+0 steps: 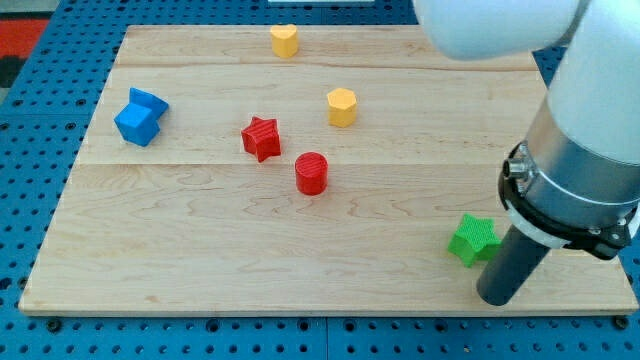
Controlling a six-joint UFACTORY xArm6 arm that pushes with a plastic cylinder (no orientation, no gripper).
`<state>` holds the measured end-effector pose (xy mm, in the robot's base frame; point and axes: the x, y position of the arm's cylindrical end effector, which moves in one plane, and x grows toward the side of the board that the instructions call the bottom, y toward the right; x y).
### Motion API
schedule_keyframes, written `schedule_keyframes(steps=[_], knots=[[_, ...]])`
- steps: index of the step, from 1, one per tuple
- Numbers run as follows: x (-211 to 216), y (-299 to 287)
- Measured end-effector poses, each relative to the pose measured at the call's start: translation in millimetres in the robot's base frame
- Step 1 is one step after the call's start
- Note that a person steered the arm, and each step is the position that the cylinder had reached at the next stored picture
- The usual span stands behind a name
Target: Move the green star diagonally to the red circle
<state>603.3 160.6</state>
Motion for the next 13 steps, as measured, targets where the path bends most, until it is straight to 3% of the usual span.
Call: schedule_keyframes(steps=[3,6,7,9,10,12,13], knots=[[-20,14],[-64,-66],[-80,-7],[-130,26],[-131,3],[-174,5],[-148,-33]])
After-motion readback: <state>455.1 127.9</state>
